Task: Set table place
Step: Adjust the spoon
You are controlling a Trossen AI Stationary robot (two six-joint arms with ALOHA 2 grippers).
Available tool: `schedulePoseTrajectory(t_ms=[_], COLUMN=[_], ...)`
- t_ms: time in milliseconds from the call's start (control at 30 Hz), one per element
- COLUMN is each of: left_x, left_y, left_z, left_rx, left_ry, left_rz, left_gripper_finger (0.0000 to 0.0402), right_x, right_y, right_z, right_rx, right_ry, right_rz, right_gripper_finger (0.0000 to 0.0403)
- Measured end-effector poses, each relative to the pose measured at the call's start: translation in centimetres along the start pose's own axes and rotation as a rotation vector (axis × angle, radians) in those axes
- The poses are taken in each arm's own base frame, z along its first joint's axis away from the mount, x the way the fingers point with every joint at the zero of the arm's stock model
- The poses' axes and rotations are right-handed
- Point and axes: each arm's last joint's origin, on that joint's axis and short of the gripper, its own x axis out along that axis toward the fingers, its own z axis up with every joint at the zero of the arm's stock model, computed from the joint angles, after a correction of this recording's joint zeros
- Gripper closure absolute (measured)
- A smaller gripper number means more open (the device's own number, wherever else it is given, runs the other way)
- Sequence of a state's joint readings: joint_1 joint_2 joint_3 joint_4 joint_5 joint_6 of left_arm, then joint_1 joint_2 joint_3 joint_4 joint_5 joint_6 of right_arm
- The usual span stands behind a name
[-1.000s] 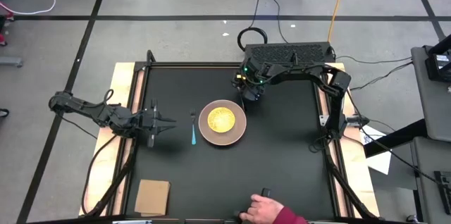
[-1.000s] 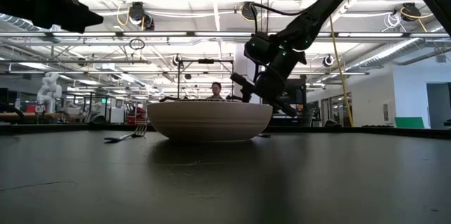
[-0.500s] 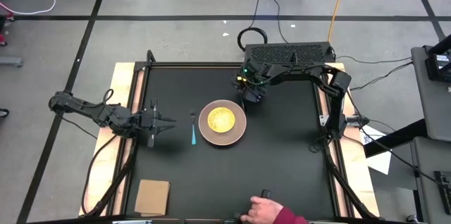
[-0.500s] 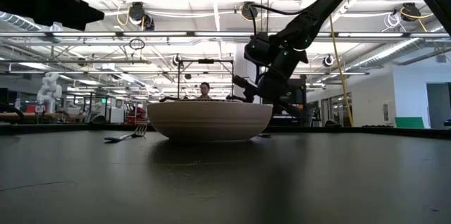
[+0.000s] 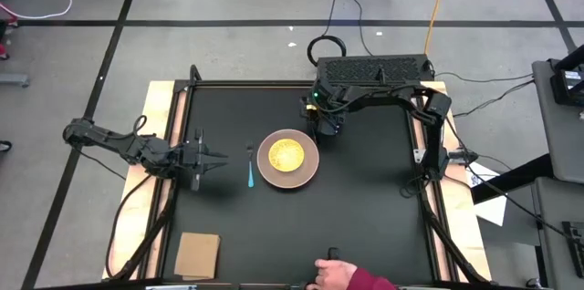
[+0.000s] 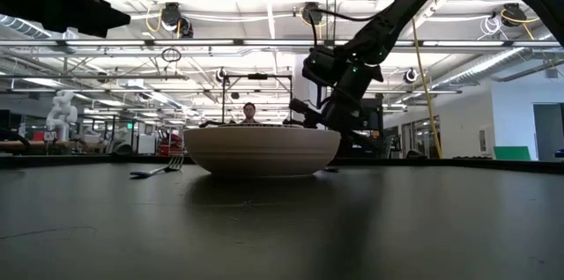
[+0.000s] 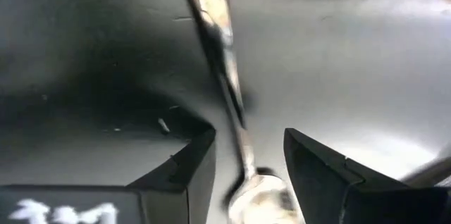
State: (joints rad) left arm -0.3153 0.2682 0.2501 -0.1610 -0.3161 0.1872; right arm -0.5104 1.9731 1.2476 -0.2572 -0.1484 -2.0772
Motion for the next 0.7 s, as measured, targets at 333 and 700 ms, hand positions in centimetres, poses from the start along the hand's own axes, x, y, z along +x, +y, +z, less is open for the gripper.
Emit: schedulePoseTrajectory(t_ms=[333, 700], left_x=[0.0, 0.0], left_y=[0.0, 0.0], left_z=[0.0, 0.0], left_rx=[0.002, 0.001], left_ry=[0.003, 0.004], left_rz=[0.005, 0.005], left_gripper_finger=[0.0311, 0.0311], right_x=[1.1, 1.3], right_y=[0.3, 0.2], right_z=[0.7, 1.5], right_rx=[-0.043, -0.065], right_ry=[-0.004, 0.039], right_rz=[0.045, 0.101], right_gripper_finger=[0.0251, 0.0364])
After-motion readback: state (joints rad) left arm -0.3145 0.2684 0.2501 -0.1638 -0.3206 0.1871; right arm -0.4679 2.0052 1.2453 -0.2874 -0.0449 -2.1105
